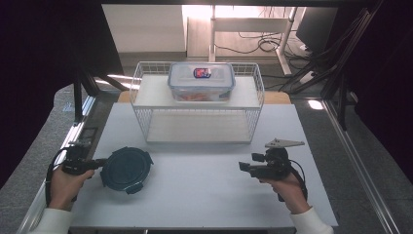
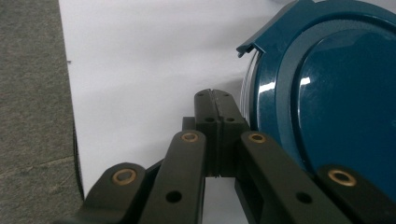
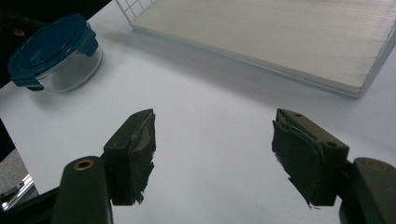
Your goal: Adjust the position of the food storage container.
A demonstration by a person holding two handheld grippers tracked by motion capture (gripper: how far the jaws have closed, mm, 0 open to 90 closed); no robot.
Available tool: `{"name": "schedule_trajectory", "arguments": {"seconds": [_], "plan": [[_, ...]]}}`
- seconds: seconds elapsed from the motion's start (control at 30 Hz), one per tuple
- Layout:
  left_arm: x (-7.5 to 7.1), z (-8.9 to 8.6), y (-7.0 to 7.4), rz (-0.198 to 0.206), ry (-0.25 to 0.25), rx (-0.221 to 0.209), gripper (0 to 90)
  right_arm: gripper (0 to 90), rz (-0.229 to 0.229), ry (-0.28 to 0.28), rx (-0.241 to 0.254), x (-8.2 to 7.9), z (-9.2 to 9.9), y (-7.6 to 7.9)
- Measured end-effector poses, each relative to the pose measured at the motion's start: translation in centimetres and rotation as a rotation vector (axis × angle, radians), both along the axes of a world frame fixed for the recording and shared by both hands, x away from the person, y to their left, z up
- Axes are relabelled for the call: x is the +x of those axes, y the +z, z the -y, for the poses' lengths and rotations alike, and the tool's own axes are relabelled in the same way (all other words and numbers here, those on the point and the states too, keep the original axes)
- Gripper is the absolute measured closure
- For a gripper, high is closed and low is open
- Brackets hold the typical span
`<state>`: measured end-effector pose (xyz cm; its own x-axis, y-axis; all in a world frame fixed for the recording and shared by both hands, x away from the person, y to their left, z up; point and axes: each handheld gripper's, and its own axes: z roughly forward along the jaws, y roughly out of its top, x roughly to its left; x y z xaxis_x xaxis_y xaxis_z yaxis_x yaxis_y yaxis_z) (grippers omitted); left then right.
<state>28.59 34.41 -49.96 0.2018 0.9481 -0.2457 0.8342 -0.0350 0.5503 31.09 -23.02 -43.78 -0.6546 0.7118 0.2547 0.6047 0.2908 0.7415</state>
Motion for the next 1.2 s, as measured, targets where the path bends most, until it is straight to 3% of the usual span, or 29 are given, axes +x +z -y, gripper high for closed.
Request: {"name": "schedule_trajectory", "arguments": {"seconds": [0.43, 1.2], "plan": [[1.3, 2.2, 0.0, 0.008, -0.057, -0.014, 90.0, 29.9, -0.025, 0.001, 0.028, 0.1, 0.2, 0.0], [4.2, 8.6, 0.2, 0.011, -0.210, -0.058, 90.0, 30.0, -0.035, -0.010, 0.043, 0.4, 0.8, -0.1]]}}
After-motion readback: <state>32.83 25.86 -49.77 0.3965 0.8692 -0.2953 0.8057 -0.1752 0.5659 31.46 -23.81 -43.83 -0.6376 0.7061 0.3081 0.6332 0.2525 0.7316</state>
